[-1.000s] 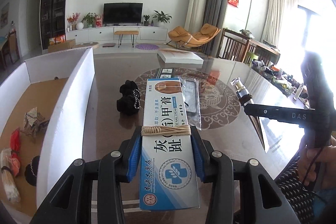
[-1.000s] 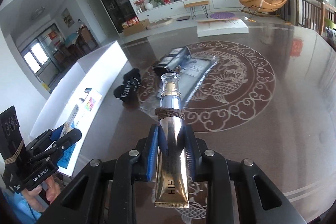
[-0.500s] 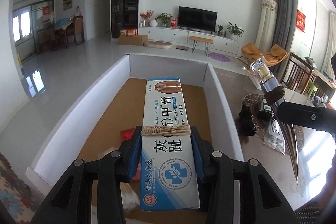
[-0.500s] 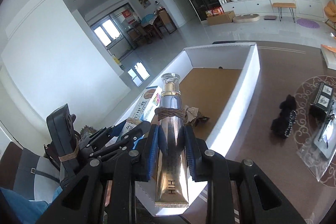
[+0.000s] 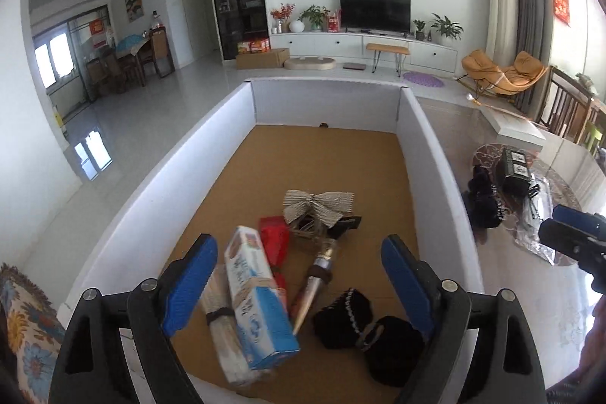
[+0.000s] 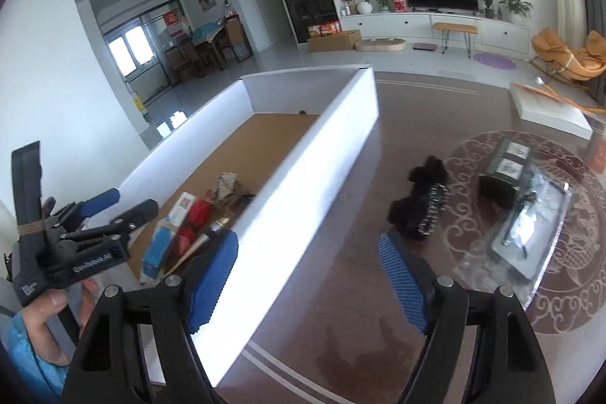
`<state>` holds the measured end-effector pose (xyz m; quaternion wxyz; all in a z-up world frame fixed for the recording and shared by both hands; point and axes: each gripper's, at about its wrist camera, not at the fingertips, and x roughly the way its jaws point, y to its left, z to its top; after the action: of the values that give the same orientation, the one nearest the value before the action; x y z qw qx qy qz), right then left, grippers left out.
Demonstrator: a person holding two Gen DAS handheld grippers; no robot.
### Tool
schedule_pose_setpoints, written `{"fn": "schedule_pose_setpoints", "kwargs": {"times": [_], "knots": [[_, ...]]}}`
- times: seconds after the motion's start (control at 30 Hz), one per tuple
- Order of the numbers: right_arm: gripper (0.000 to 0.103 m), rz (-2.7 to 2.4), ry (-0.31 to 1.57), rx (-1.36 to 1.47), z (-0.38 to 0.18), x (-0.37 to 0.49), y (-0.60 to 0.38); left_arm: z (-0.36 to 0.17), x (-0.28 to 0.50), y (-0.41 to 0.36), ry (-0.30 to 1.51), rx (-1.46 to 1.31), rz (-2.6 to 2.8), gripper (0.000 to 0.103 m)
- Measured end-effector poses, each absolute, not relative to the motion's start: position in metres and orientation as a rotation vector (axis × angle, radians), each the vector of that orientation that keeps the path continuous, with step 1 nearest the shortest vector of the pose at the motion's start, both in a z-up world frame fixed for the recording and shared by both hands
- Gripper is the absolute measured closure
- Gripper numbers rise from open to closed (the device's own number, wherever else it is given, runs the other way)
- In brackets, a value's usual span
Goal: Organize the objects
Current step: 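Open both tools and withdraw them back over the table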
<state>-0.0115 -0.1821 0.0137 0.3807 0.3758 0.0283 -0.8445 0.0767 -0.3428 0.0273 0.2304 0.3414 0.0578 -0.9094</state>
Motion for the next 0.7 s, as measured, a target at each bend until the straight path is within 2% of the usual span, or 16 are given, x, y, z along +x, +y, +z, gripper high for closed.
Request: {"fn": "schedule_pose_setpoints", "kwargs": {"times": [0.2,0.4,0.7], "knots": [[0.023,-2.507,0.166,1.148,-0.038,-0.042,-0.063,0.045,0.060,-0.239,0.191,1.021,-2.878,0.014],[0.023,-2.663,0.174,1.316,-0.067,-0.050,0.012,0.000,0.031,-0.139,0.014,1.235,-2.960,0.014],[0.021,-2.634,0.096,1.352,-0.079,-0.047,0.028,-0.054,-0.007,-0.136,0.129,1.379,-2.849,0.014]]}}
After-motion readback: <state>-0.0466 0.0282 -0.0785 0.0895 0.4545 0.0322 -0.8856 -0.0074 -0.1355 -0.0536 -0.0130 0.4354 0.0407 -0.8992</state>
